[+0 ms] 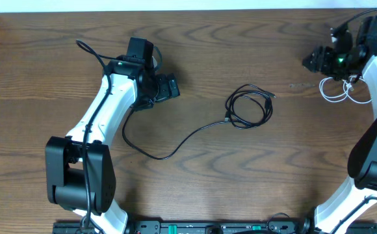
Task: Untangle cables
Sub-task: 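Release the white cable and move the right gripper to the black cable, then lower both grippers onto the black cable coil at center, then grasp black cable loops with both grippers close together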
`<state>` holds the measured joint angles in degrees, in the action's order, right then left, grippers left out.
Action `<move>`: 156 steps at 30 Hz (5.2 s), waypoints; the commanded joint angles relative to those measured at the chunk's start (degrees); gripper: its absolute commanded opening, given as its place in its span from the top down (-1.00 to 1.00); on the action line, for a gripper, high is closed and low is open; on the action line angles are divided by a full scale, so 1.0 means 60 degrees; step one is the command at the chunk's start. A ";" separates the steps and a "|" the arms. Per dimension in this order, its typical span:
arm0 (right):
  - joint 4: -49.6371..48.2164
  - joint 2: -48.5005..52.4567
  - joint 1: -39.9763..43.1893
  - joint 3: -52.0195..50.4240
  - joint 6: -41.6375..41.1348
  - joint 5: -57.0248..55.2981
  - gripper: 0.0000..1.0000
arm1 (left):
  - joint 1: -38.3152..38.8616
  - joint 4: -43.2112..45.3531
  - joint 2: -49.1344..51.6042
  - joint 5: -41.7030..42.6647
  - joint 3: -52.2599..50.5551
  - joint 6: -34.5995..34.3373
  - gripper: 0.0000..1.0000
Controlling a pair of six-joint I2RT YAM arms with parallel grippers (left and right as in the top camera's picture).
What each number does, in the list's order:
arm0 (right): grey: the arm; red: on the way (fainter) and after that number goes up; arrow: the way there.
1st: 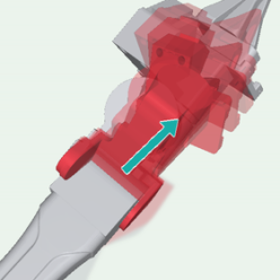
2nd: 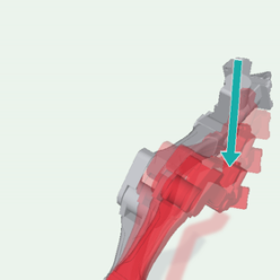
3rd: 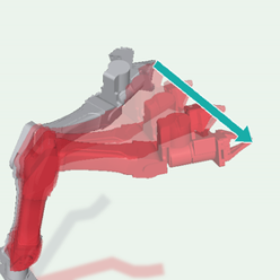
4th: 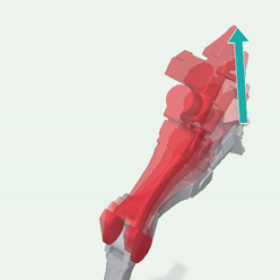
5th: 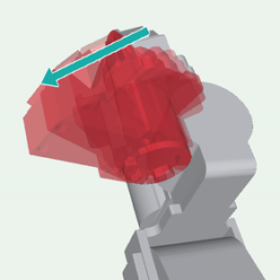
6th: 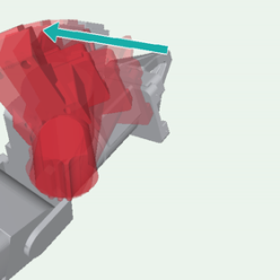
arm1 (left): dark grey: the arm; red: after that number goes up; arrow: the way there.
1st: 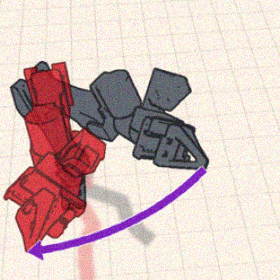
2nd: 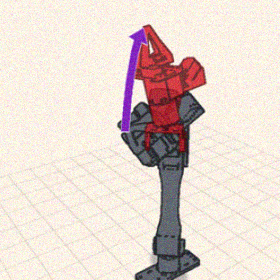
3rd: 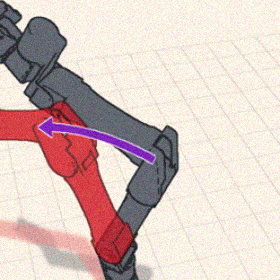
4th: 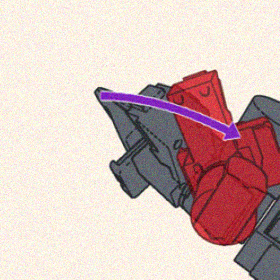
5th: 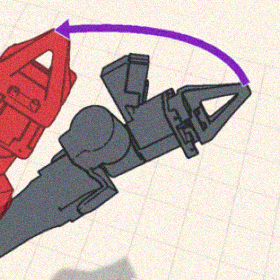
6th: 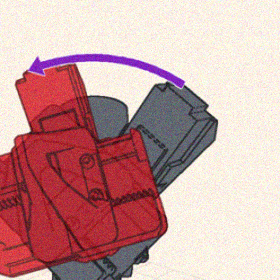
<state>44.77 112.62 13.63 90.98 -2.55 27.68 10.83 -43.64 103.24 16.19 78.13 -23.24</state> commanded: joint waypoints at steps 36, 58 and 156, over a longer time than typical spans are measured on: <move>-0.3483 0.0000 -0.6637 -0.3763 -0.4433 -0.1268 0.98 | 0.0517 -0.1872 0.0084 -0.0605 -0.0255 -0.0200 0.82; -0.3049 0.0000 -0.5701 -0.2273 -0.3807 -0.1636 0.70 | -0.0211 -0.2328 0.0084 0.1009 -0.0255 0.0113 0.49; -0.1581 0.0004 -0.6153 -0.2747 0.0000 -0.3417 0.13 | 0.2517 0.1359 0.1377 -0.0747 -0.1865 -0.2852 0.85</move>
<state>35.27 112.12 -23.33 75.64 -3.55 8.56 28.75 -36.80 110.48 16.38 68.20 -45.15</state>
